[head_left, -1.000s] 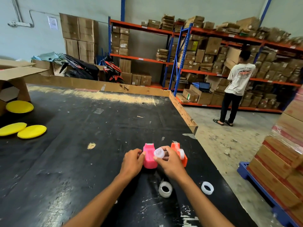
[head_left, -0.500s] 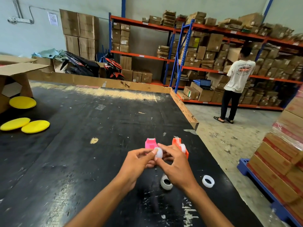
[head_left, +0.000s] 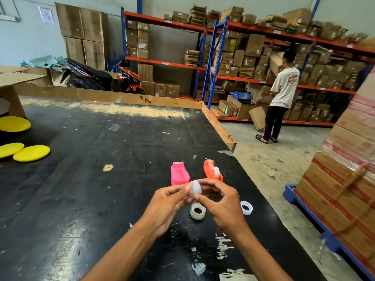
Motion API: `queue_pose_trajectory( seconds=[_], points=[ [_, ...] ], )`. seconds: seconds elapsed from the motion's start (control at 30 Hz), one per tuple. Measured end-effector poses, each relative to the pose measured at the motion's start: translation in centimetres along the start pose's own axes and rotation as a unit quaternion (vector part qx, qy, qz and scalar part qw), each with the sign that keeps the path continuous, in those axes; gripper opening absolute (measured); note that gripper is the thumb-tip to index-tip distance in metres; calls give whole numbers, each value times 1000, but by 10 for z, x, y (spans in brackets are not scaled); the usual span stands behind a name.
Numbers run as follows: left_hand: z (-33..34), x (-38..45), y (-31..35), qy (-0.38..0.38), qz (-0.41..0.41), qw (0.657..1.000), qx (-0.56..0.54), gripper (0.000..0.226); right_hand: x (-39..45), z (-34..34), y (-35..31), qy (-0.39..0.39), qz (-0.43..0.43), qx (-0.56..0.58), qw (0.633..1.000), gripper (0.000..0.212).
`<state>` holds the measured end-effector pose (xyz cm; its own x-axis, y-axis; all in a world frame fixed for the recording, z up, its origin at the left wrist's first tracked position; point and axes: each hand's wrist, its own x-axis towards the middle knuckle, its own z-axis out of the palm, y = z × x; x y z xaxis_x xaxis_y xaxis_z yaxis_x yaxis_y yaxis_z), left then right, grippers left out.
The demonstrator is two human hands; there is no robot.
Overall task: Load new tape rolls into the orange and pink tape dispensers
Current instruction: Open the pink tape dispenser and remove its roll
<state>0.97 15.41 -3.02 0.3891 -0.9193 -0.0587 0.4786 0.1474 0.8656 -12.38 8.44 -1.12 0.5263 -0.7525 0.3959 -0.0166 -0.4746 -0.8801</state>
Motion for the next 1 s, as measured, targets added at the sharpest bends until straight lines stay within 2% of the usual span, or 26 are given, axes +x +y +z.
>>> queue_pose_trajectory(
  seconds=[0.13,0.3,0.43,0.5,0.57,0.63,0.7,0.87,1.0],
  points=[
    [7,3,2,-12,-15,999,-41,30,-3,-9,2,22,-14,20,999,28],
    [12,2,-3,23,4,998,62,18,-13,-17,12,25,-80,-131,988,30],
    [4,1,-1,67,14,995,71,10,-5,-32,19,5,-58,-183,981,32],
    [-2,-1,2,79,13,995,52,7,0,-41,27,-75,-32,-308,948,32],
    [-10,-4,5,83,6,995,48,9,2,-43,32,-150,-11,-437,887,26],
    [-16,-7,6,88,3,995,47,11,3,-42,36,-201,-2,-492,847,24],
    [-22,-10,6,96,3,994,44,11,4,-41,39,-239,-2,-505,829,25],
    [-30,-16,8,108,2,993,53,10,9,-38,33,-234,-15,-536,811,29],
    [-32,-17,8,112,2,992,65,8,15,-21,29,-196,28,-474,858,41]
  ],
)
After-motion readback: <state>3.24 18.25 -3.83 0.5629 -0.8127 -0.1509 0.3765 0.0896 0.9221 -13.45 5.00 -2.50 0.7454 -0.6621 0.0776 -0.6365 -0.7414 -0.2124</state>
